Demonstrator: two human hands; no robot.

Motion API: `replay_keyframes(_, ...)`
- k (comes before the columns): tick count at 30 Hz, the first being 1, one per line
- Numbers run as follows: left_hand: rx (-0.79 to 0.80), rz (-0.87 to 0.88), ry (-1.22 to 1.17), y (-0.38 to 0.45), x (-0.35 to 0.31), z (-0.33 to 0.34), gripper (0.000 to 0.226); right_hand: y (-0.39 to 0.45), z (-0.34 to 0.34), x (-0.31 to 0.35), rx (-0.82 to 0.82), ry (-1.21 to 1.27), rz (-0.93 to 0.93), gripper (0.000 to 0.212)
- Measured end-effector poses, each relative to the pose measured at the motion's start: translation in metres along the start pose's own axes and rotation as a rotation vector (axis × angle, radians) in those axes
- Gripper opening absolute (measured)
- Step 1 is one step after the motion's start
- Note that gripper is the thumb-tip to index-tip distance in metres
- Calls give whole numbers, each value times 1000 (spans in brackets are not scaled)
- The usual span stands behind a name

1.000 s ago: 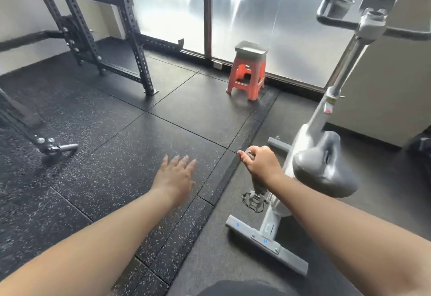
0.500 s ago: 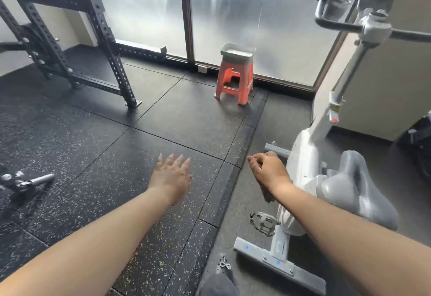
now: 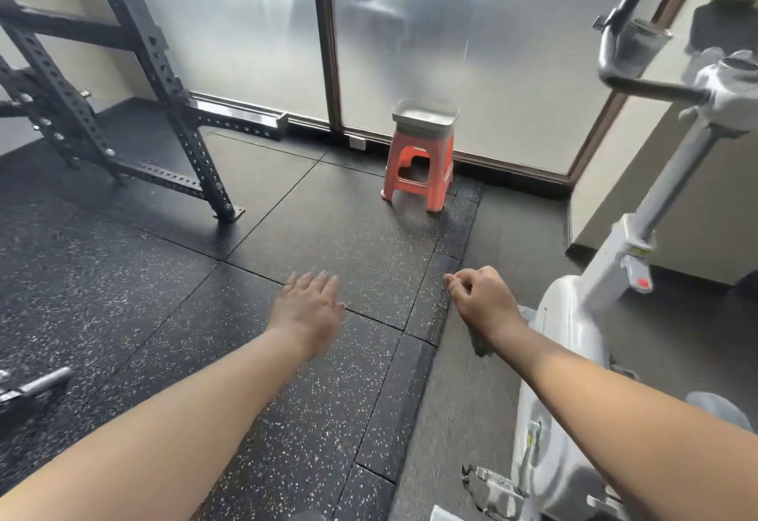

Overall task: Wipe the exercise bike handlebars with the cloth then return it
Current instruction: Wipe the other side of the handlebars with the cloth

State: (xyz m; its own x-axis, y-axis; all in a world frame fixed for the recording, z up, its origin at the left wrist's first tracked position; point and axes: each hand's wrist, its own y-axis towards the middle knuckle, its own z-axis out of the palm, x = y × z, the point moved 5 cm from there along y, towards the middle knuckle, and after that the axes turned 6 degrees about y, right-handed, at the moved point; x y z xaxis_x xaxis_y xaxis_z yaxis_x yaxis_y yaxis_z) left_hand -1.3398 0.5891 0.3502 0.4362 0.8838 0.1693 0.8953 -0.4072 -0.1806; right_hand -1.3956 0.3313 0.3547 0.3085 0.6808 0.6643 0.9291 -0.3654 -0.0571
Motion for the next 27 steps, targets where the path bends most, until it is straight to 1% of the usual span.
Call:
replay_keyframes(7, 4, 79, 18, 108, 35, -9, 55, 92, 23, 13, -27, 18, 62, 30)
replay_keyframes(12, -23, 168, 34, 198, 75, -21, 54, 172, 37, 47, -72, 26, 118, 30)
replay_keyframes(18, 1, 198, 22, 293, 121, -39, 54, 249, 41, 88, -158, 73, 164, 29)
replay_keyframes(22, -2, 223, 7, 351, 126, -43, 55, 287, 45, 93, -186, 83, 199, 29)
replay_keyframes(24, 15, 237, -8, 377, 122, -44, 55, 307, 46, 90, -181, 87, 222, 29)
replay_keyframes(27, -2, 282, -58, 419, 111, -52, 56, 349, 43, 83, -181, 80, 241, 29)
